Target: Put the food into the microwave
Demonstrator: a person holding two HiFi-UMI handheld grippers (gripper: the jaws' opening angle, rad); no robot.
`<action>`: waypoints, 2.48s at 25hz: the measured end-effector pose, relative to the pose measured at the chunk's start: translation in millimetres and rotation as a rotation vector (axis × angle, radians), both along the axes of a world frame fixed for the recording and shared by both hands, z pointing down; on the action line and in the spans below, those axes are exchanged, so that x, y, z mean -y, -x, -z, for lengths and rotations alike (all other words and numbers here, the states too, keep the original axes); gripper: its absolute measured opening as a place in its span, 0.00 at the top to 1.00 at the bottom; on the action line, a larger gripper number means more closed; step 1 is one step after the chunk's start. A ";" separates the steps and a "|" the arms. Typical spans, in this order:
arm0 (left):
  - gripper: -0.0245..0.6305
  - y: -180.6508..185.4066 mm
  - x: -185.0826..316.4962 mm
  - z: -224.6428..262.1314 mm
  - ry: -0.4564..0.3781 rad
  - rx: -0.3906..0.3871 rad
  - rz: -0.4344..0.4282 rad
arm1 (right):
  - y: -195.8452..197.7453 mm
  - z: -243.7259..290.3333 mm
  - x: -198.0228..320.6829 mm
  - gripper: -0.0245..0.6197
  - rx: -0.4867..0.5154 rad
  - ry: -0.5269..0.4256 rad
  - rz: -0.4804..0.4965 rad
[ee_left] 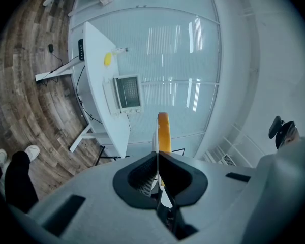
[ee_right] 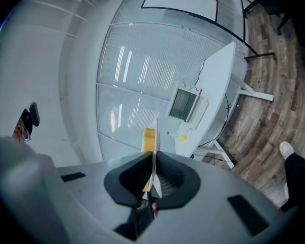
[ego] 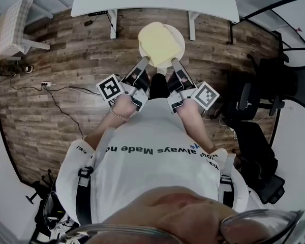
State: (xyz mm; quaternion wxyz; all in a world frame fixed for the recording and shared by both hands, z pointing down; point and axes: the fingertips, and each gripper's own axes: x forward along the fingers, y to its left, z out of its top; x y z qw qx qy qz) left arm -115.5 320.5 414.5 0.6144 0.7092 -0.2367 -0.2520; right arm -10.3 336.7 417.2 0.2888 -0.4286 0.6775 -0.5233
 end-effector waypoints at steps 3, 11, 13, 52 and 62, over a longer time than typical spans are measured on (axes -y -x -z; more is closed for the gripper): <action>0.94 -6.6 20.7 -0.5 0.003 0.001 0.006 | -6.4 -1.1 21.7 0.92 0.003 -0.002 0.007; 0.94 -32.4 71.1 -3.1 0.011 0.015 0.021 | -32.6 -6.8 73.8 0.92 0.013 0.008 0.026; 0.94 -39.7 89.4 -4.5 0.018 0.017 0.028 | -39.8 -8.3 93.4 0.92 0.021 0.011 0.034; 0.94 -116.4 312.4 -15.6 0.030 0.021 0.068 | -116.6 -21.2 318.2 0.92 0.024 0.037 0.064; 0.94 -88.4 410.3 -22.0 0.048 0.020 0.047 | -88.0 -27.7 415.1 0.93 0.026 0.052 0.048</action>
